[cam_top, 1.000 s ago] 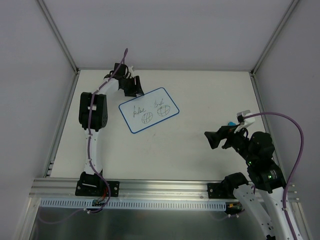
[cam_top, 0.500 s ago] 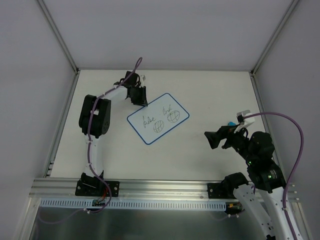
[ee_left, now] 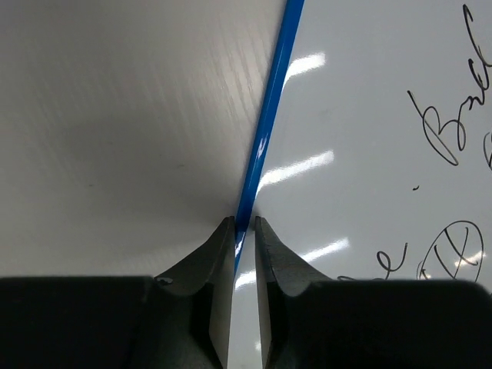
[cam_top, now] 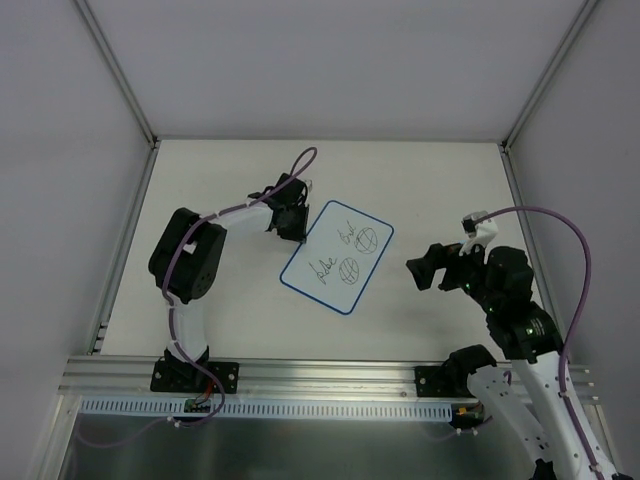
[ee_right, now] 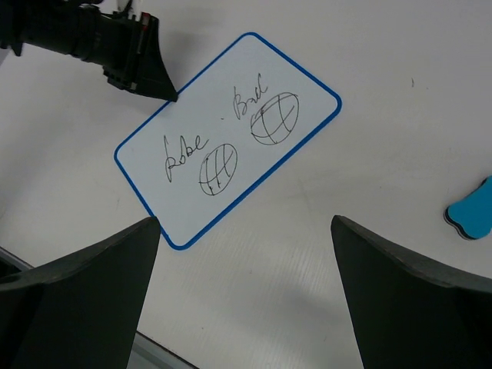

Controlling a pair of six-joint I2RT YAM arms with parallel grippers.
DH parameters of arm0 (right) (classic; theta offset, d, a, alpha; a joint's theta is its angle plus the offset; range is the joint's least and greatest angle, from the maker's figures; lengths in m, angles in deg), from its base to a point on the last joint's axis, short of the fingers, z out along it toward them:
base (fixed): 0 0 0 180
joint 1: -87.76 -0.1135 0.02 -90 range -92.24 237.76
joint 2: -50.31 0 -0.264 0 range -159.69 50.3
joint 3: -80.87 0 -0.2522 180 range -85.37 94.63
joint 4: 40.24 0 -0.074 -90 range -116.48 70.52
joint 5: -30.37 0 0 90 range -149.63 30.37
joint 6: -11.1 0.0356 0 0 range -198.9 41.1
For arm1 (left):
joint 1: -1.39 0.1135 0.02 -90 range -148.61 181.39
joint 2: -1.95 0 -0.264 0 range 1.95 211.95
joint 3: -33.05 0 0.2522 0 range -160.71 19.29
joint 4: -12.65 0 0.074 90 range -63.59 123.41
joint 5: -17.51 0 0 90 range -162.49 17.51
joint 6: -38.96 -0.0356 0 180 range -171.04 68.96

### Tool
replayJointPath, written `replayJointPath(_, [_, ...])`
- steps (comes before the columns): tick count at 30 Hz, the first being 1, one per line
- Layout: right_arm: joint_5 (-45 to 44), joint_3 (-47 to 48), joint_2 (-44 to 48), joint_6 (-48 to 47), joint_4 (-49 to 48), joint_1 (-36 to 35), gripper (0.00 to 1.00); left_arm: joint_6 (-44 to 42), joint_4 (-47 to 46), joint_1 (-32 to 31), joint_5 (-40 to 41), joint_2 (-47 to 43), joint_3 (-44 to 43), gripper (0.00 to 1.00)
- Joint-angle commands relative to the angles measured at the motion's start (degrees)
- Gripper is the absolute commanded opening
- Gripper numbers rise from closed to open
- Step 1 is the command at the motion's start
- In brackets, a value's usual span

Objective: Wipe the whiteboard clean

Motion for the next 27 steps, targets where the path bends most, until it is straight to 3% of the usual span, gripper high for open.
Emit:
replayJointPath(1, [-5.82,3.63,-4.34,0.78,2.24,-0.48,0.99,4.06,7.08,-2.2,3.47,0.96,5.83,0.12])
replayJointPath(10, [-25.6,5.21,-18.13,7.9,2.69,0.57,0.99,8.46,6.99,-6.16,5.06,-5.54,11.54,0.03])
replayJointPath(15, [-26.4,7.67,-27.01,15.0,2.25,9.16,0.99,10.4,6.99,-7.39,4.62,-7.91,15.41,0.03])
replayJointPath(27, [-29.39,12.6,-51.46,19.59,-2.59,18.06,0.99,13.3,6.64,-9.33,5.06,-9.67,18.67,0.0])
